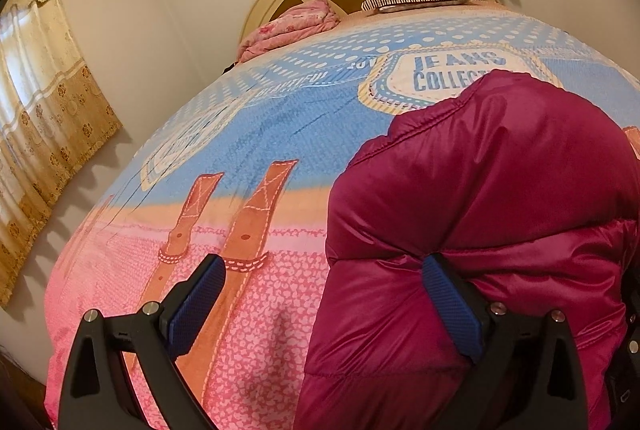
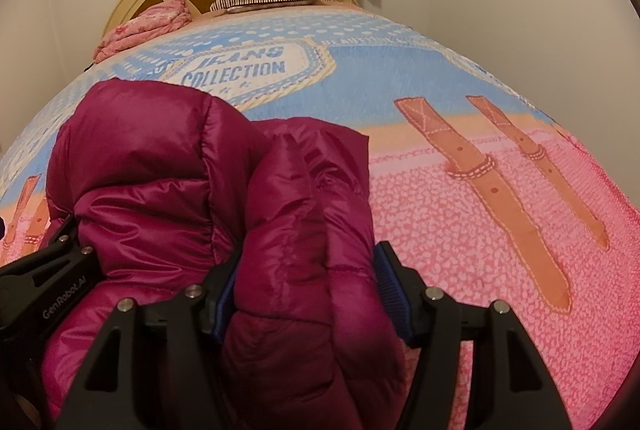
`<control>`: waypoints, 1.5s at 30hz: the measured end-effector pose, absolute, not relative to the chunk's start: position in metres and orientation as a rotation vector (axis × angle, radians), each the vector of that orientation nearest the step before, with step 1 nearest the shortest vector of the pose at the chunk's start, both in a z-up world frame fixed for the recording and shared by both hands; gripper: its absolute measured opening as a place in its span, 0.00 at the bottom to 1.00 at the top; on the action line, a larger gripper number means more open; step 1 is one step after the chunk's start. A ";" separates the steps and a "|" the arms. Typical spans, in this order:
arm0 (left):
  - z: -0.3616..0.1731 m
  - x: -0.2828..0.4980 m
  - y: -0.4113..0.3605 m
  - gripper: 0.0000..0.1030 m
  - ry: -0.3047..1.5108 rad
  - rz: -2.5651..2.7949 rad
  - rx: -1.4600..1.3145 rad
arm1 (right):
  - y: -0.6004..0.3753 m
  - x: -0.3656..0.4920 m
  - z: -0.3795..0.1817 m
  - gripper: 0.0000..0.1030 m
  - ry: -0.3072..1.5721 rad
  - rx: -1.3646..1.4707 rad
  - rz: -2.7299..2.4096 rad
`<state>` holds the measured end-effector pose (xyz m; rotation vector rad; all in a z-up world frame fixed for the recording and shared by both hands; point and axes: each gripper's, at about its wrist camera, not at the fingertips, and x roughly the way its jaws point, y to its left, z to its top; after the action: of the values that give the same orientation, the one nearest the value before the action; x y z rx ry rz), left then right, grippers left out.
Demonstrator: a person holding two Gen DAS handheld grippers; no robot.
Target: Fold large clothes
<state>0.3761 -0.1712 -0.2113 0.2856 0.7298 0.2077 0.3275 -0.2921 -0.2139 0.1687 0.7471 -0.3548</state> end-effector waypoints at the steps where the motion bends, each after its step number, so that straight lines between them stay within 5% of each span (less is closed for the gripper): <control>1: -0.212 0.376 -0.171 0.97 0.732 0.208 0.287 | -0.292 0.328 -0.214 0.62 0.749 0.169 -0.355; 28: -0.215 0.379 -0.176 0.97 0.753 0.208 0.302 | -0.295 0.334 -0.218 0.63 0.780 0.184 -0.344; 37: -0.160 0.372 -0.152 0.96 0.694 0.142 0.166 | -0.307 0.308 -0.168 0.71 0.640 0.249 -0.321; 45: -0.173 0.424 -0.164 0.96 0.778 0.197 0.190 | -0.311 0.374 -0.166 0.65 0.702 0.282 -0.286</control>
<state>0.4242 -0.1644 -0.1734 0.1903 0.7782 0.1966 0.3737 -0.3106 -0.1660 0.2817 0.7025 -0.2855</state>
